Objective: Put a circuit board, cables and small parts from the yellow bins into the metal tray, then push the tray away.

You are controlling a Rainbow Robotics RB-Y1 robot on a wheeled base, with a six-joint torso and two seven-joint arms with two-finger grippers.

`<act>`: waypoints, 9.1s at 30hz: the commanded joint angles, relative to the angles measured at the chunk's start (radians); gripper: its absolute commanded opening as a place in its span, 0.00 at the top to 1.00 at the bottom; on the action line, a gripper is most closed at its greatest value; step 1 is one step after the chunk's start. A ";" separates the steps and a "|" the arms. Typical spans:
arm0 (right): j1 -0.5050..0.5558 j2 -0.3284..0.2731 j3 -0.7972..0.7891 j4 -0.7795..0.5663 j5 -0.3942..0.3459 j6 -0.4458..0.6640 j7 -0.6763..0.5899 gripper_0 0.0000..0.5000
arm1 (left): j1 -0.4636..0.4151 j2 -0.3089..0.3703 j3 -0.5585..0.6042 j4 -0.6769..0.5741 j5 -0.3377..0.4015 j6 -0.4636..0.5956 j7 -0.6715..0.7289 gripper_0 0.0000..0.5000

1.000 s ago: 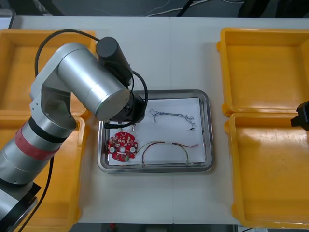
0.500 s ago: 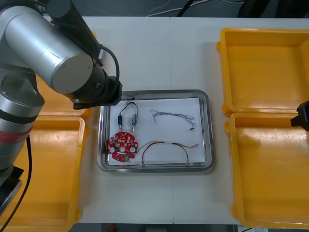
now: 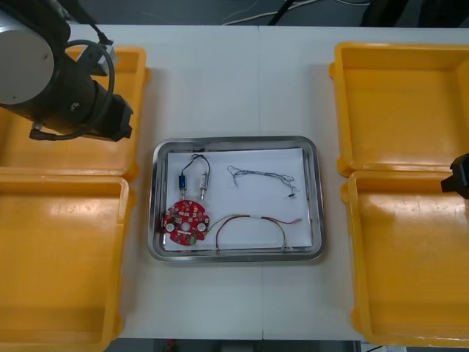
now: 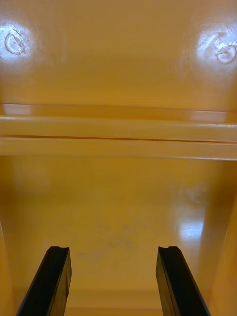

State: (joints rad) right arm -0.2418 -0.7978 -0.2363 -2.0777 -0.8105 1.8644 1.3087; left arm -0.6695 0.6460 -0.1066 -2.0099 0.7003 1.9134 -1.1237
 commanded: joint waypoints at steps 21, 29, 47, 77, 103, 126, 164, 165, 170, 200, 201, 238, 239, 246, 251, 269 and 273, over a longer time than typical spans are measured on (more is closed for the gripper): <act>-0.103 -0.047 0.166 -0.116 -0.075 0.045 0.034 0.00 | 0.291 0.273 0.234 -0.038 0.203 0.006 0.081 0.00; -0.189 -0.064 0.313 -0.116 -0.210 -0.016 0.050 0.00 | 0.295 0.277 0.252 -0.046 0.173 0.006 0.091 0.00; -0.498 -0.015 0.772 -0.116 -0.154 -0.051 0.087 0.00 | 0.295 0.268 0.255 -0.056 0.177 -0.071 0.085 0.00; -0.665 0.270 1.275 -0.035 0.168 -0.079 0.084 0.00 | 0.297 0.265 0.254 -0.061 0.159 -0.073 0.079 0.00; -0.682 0.382 1.462 0.057 0.260 -0.096 0.104 0.00 | 0.298 0.265 0.254 -0.061 0.159 -0.066 0.082 0.00; -0.682 0.433 1.467 0.163 0.251 -0.137 0.142 0.00 | 0.298 0.265 0.254 -0.061 0.159 -0.066 0.082 0.00; -0.677 0.442 1.508 0.191 0.300 -0.215 0.184 0.58 | 0.298 0.265 0.254 -0.061 0.159 -0.066 0.082 0.00; -0.675 0.440 1.508 0.191 0.300 -0.214 0.185 0.76 | 0.298 0.265 0.254 -0.061 0.159 -0.066 0.082 0.00; -0.677 0.431 1.508 0.189 0.310 -0.215 0.185 0.98 | 0.298 0.265 0.254 -0.061 0.159 -0.066 0.082 0.00; -0.769 0.275 1.508 0.133 0.343 -0.315 0.239 1.00 | 0.298 0.265 0.254 -0.061 0.159 -0.066 0.082 0.00; -0.772 0.272 1.506 0.134 0.343 -0.318 0.241 1.00 | 0.298 0.265 0.254 -0.061 0.159 -0.066 0.082 0.00; -0.863 0.285 1.506 0.268 0.350 -0.433 0.317 1.00 | 0.298 0.265 0.254 -0.061 0.159 -0.066 0.082 0.00; -0.869 0.287 1.506 0.274 0.349 -0.436 0.319 1.00 | 0.298 0.265 0.254 -0.061 0.159 -0.066 0.082 0.00; -0.896 0.295 1.508 0.314 0.347 -0.459 0.327 1.00 | 0.298 0.265 0.254 -0.061 0.159 -0.066 0.082 0.00; -0.913 0.304 1.506 0.347 0.347 -0.479 0.331 1.00 | 0.298 0.265 0.254 -0.061 0.159 -0.066 0.082 0.00; -0.985 0.307 1.505 0.432 0.294 -0.554 0.357 1.00 | 0.298 0.265 0.254 -0.061 0.159 -0.066 0.082 0.00; -1.002 0.307 1.505 0.447 0.294 -0.571 0.363 1.00 | 0.298 0.265 0.254 -0.061 0.159 -0.066 0.082 0.00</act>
State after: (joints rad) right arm -1.1802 -0.5112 1.2578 -1.6374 -0.5109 1.3120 1.6344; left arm -0.3894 0.8783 0.1152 -2.0405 0.8683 1.8457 -1.1186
